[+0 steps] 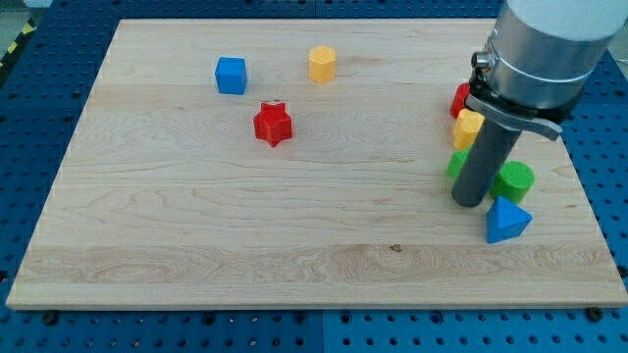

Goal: Slide the red star above the red circle

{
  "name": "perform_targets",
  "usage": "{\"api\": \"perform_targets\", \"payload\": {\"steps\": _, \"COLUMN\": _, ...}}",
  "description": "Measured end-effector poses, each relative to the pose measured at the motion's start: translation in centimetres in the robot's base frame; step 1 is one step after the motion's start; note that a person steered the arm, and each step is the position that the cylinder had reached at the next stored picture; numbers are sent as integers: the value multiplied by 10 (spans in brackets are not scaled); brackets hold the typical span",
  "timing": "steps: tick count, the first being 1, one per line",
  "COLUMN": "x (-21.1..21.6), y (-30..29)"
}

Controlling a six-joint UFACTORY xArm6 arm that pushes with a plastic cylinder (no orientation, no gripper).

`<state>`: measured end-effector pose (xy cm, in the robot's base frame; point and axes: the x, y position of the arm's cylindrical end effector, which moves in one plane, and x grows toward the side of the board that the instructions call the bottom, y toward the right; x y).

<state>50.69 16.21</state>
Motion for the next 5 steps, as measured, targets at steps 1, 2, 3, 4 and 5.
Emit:
{"api": "perform_targets", "payload": {"steps": 1, "x": -13, "y": 2}}
{"api": "perform_targets", "payload": {"steps": 2, "x": -19, "y": 9}}
{"api": "perform_targets", "payload": {"steps": 3, "x": -19, "y": 19}}
{"api": "perform_targets", "payload": {"steps": 4, "x": -19, "y": 19}}
{"api": "perform_targets", "payload": {"steps": 5, "x": -19, "y": -47}}
